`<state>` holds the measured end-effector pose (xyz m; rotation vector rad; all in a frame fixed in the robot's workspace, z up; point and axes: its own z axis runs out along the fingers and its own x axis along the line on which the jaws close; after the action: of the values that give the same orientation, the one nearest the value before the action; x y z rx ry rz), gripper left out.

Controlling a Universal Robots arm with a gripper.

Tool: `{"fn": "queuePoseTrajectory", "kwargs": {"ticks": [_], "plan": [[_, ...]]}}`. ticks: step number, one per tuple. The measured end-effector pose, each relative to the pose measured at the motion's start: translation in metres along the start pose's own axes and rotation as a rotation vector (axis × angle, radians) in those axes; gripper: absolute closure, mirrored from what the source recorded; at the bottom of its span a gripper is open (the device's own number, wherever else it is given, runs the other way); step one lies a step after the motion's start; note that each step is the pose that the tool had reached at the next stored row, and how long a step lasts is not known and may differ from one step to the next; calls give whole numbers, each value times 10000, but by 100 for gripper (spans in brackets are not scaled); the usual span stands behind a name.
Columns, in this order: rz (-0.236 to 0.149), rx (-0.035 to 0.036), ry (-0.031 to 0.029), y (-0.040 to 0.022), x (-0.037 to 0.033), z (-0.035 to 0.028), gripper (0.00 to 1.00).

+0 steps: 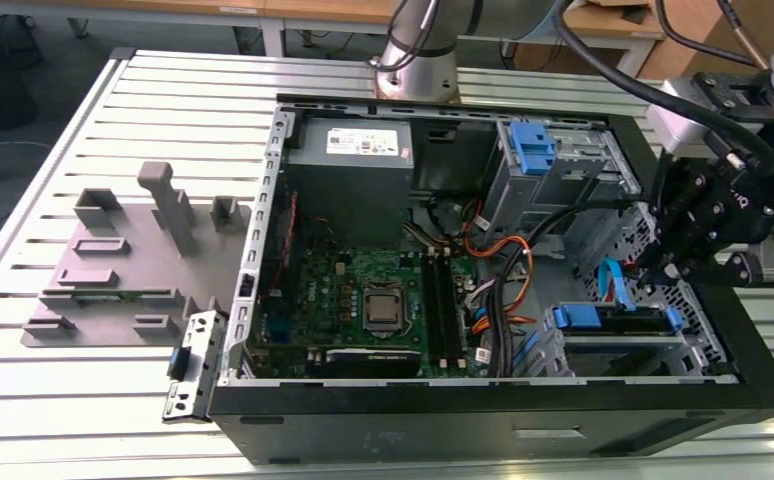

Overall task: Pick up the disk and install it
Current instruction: 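Insert the second disk wire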

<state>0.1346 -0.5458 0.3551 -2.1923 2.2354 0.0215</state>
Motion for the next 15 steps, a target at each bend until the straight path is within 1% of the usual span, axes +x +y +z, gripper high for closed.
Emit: {"fn": "queuePoseTrajectory", "kwargs": {"ticks": [3, 5, 7, 15], "plan": [[0, 0, -12, 0, -6, 5, 76], [0, 0, -10, -1, -24, 10, 76], [-2, 0, -11, -9, -42, 15, 76], [0, 0, -12, -41, -76, 24, 76]]}}
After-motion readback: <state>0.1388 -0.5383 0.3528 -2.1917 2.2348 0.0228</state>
